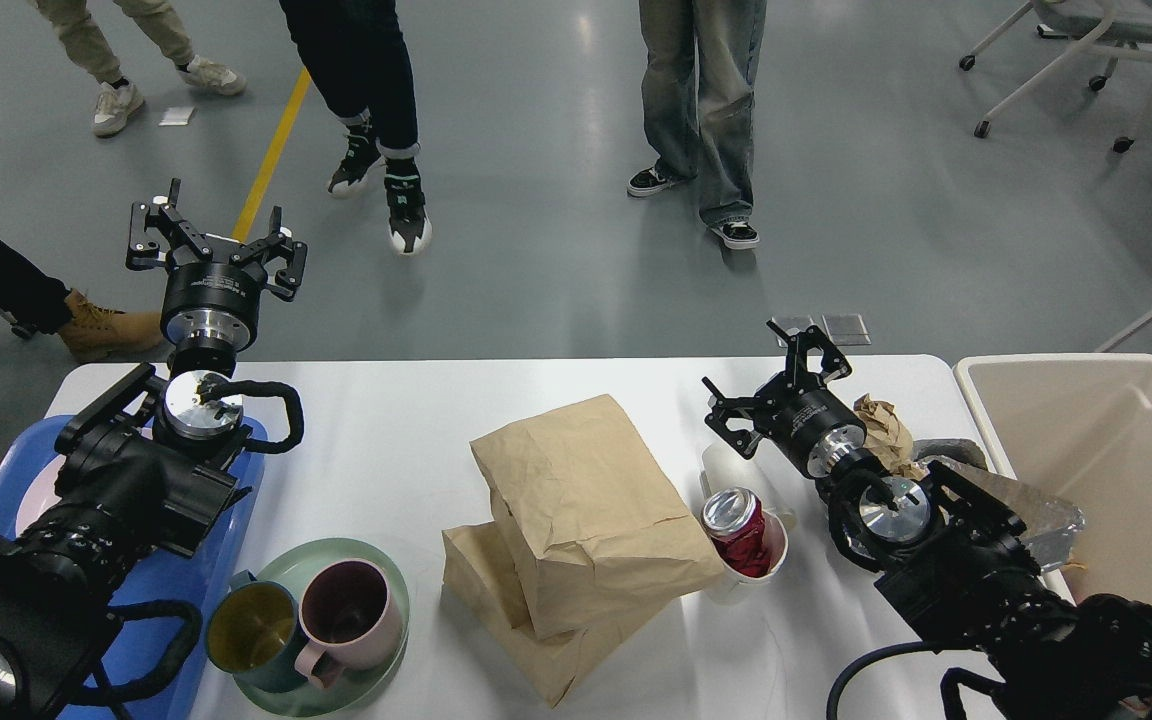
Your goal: Tidy desktop
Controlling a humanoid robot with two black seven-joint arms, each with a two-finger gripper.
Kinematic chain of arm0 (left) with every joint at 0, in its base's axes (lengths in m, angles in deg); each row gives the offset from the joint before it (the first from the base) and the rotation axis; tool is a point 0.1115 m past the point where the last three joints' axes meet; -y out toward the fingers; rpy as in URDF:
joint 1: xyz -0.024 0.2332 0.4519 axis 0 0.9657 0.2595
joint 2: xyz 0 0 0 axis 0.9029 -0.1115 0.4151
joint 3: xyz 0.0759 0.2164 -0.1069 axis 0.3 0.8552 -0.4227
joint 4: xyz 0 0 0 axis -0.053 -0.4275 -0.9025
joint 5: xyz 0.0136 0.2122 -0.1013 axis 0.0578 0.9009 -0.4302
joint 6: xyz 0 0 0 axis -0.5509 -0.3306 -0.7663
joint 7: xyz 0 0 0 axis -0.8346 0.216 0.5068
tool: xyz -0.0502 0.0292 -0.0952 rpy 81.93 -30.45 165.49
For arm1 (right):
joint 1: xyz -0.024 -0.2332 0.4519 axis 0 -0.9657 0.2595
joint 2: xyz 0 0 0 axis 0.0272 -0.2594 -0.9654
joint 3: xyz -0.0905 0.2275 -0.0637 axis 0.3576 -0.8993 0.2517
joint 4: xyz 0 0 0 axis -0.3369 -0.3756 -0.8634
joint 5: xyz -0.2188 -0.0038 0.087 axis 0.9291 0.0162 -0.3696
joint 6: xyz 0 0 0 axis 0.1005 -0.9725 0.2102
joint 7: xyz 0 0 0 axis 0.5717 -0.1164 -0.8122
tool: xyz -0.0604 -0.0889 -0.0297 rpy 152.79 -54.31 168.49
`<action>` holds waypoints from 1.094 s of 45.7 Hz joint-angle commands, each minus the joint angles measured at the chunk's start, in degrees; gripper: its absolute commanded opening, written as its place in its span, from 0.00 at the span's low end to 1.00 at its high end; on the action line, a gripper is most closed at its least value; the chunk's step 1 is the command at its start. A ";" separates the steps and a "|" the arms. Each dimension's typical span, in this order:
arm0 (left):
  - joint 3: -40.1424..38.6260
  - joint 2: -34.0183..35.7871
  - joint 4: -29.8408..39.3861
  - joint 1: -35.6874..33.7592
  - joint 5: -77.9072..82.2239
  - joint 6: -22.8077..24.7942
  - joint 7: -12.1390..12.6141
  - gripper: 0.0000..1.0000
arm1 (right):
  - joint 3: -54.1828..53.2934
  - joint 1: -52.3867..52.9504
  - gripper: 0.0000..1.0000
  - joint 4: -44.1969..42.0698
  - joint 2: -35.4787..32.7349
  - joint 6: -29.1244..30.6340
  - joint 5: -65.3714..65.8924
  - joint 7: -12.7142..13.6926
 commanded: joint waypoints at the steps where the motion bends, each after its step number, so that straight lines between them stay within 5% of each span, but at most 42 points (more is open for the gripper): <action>1: 0.00 -0.06 0.00 -0.18 0.02 0.92 0.17 0.97 | -0.03 0.00 1.00 0.00 -0.07 0.00 0.00 0.00; 9: 1.06 0.56 -0.35 -0.18 1.08 0.50 4.12 0.97 | 0.06 0.00 1.00 0.00 -0.07 -0.09 0.00 0.00; 17: 13.87 5.21 -0.35 -5.79 15.03 -10.13 4.83 0.97 | -0.03 0.00 1.00 0.00 -0.07 0.00 0.00 0.00; 25: 39.43 12.68 0.00 -20.28 25.69 -9.88 4.83 0.97 | -0.02 0.00 1.00 0.00 -0.07 0.00 0.00 0.00; 35: 86.79 16.12 1.67 -44.62 25.69 -8.91 4.83 0.97 | -0.03 0.00 1.00 0.00 -0.07 0.00 0.00 0.00; 42: 110.90 16.38 7.28 -59.75 25.86 -2.34 4.74 0.97 | 0.06 0.00 1.00 0.00 0.01 0.00 0.00 0.00; 50: 124.00 19.90 20.64 -72.85 25.95 15.41 4.82 0.97 | -0.02 0.00 1.00 0.00 0.01 0.00 0.00 0.00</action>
